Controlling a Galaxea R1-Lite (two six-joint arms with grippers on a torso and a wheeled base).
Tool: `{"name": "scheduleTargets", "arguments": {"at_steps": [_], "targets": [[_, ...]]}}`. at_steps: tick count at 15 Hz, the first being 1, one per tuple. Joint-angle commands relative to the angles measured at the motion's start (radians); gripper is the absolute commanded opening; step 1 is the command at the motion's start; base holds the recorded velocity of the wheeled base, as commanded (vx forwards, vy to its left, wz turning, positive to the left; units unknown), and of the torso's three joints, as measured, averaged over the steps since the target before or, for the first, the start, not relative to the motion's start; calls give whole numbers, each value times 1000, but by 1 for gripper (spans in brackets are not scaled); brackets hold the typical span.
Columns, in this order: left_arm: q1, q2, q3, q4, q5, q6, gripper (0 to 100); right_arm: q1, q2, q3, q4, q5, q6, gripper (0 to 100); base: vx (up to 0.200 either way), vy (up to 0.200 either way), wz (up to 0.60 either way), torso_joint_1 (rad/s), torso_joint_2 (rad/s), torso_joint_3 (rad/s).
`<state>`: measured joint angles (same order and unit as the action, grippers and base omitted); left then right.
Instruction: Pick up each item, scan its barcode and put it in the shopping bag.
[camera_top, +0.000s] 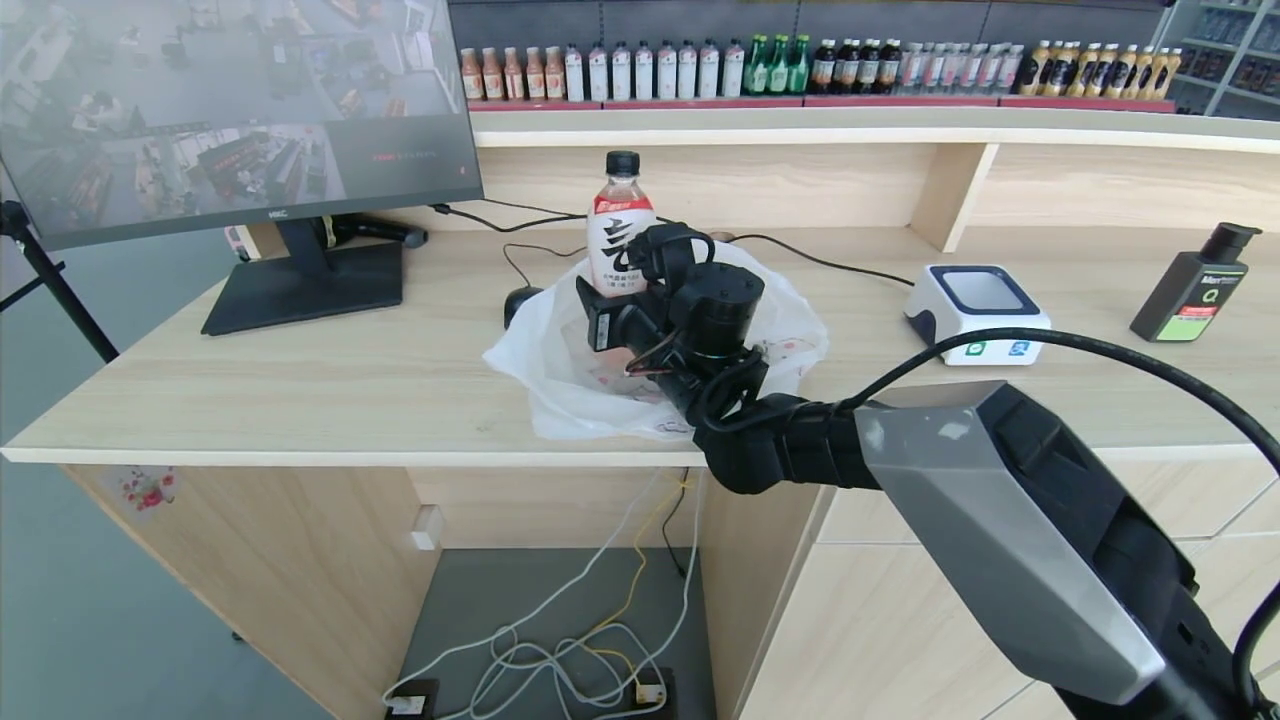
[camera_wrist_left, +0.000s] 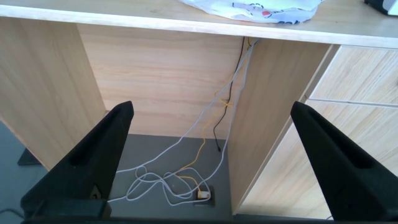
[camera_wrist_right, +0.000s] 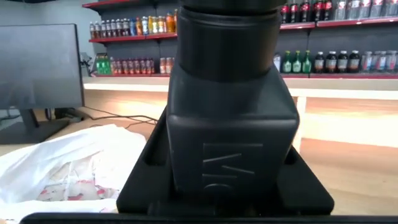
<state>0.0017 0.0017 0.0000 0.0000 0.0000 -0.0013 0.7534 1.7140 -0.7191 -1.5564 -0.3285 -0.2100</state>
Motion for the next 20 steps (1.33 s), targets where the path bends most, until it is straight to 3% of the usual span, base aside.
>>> {"name": "scheduleTargets", "arguments": {"at_steps": [1,9,13,20], "targets": [[0,0,0,0,0,0,100,-43,38,-9,-14,-15,-14,0,0,0,0,0,0,0],[0,0,0,0,0,0,100,-83,55,3,-14,23,75,0,0,0,0,0,0,0],[0,0,0,0,0,0,100,-97,108,0,-14,141,75,0,0,0,0,0,0,0],[0,0,0,0,0,-2,100,-114,139,-11,-14,141,110,0,0,0,0,0,0,0]]}}
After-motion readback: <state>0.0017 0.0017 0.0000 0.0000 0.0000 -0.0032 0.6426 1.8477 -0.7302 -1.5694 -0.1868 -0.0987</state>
